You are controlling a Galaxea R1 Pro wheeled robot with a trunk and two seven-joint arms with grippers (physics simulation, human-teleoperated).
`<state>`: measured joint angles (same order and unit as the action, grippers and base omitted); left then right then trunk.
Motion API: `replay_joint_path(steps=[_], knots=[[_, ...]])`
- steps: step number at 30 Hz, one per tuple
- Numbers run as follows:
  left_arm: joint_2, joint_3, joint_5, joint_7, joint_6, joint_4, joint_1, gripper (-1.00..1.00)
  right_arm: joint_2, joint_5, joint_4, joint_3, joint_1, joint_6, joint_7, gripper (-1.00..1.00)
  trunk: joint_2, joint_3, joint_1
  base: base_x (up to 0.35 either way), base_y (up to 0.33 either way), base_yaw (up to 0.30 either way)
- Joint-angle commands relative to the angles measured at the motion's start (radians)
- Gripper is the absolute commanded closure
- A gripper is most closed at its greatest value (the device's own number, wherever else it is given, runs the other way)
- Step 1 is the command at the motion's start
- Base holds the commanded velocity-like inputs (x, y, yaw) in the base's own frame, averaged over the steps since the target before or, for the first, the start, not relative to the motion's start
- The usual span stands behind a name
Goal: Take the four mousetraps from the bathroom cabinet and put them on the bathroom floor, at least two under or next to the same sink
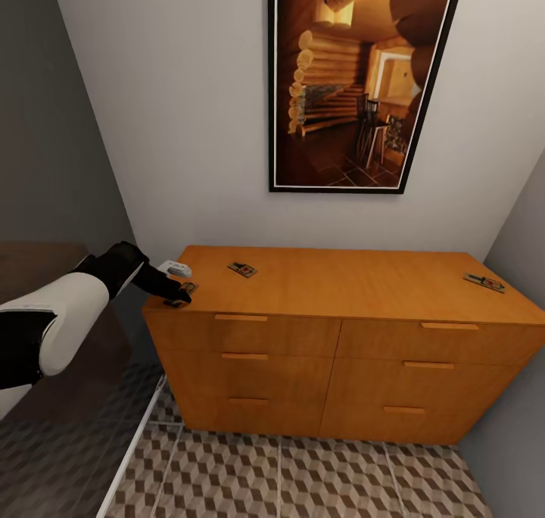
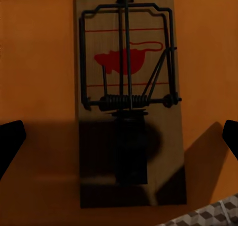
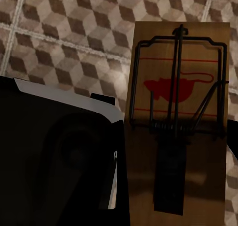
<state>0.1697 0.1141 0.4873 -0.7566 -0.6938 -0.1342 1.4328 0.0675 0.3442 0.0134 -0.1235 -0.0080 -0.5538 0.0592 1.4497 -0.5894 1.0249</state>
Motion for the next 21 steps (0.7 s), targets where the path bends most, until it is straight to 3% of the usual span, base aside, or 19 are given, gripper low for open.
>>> replay_joint_path(steps=[1,10,11,21], knots=[[0.001,0.002,-0.009,-0.005,-0.007,0.03,-0.001,-1.0,0.0,0.01,-0.001,-0.007,0.0,-0.003,0.004,1.0,0.0,-0.002,0.0,0.0,0.0,0.0],[0.001,0.002,-0.009,-0.005,-0.007,0.029,-0.004,-1.0,0.0,0.011,-0.001,-0.007,-0.001,-0.003,0.004,1.0,0.0,-0.004,0.0,0.0,0.0,0.0],[0.001,0.002,-0.009,-0.005,-0.007,0.029,-0.005,1.0,0.0,0.011,-0.001,-0.007,0.0,-0.003,0.004,1.0,0.0,-0.005,0.0,0.0,0.0,0.0],[0.001,0.002,-0.009,-0.004,-0.007,0.028,-0.005,1.0,0.0,0.011,-0.001,-0.007,-0.001,-0.003,0.004,1.0,0.0,-0.005,0.0,0.0,0.0,0.0]])
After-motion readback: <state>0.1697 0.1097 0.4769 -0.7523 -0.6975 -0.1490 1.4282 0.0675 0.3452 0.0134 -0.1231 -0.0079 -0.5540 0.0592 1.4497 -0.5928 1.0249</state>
